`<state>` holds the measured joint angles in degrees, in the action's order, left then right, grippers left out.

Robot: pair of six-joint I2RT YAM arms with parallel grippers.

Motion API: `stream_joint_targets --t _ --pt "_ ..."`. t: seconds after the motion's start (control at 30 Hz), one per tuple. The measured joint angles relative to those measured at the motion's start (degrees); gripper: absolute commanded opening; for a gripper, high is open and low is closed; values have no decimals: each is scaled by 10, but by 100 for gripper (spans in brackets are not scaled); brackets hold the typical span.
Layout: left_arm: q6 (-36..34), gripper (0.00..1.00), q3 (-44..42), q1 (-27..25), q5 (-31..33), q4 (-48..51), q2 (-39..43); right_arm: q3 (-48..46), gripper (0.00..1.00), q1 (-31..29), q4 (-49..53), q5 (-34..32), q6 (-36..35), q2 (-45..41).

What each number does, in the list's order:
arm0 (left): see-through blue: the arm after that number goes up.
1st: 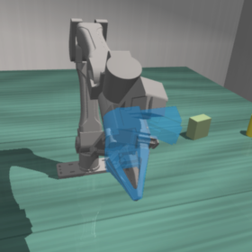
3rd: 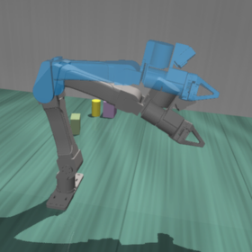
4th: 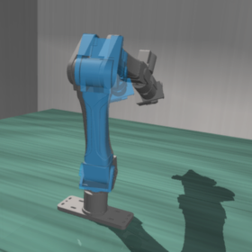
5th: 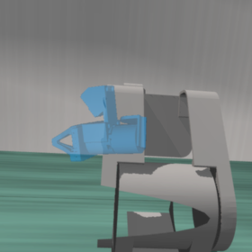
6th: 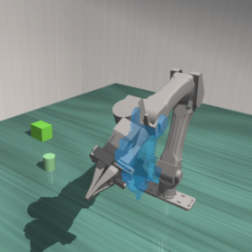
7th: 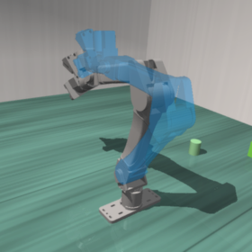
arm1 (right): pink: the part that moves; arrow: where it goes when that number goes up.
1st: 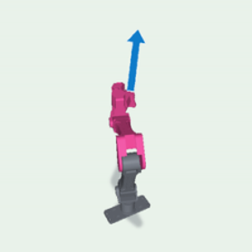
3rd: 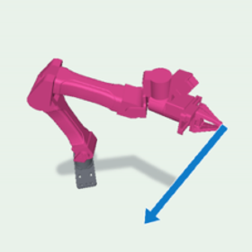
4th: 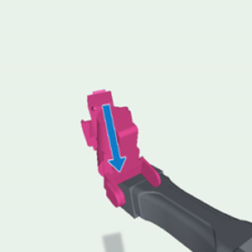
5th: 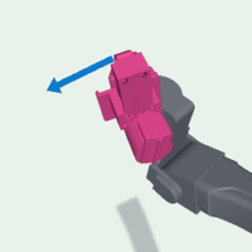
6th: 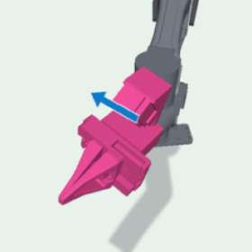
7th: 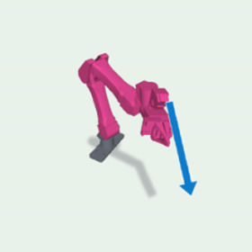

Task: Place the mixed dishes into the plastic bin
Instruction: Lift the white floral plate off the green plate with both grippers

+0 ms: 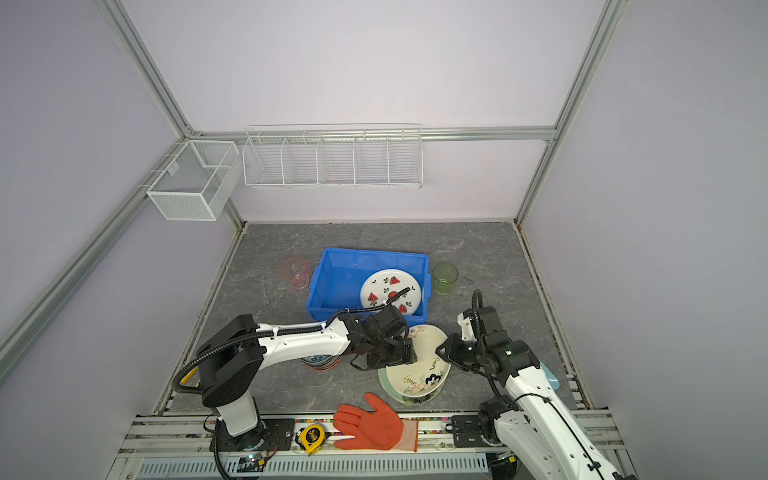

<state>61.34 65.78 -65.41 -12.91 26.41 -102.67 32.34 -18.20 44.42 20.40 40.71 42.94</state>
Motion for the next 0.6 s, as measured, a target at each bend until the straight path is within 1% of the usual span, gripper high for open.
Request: stream_joint_targets --t 0.3,0.47,0.6 --pt "11 91 -1 0 0 -3 0 0 11 0 23 -13 4 -13" --pt "12 91 -2 0 -2 -7 0 0 7 0 39 -17 4 -19" --pt "14 91 -7 0 -3 -12 6 1 7 0 44 -18 4 -26"
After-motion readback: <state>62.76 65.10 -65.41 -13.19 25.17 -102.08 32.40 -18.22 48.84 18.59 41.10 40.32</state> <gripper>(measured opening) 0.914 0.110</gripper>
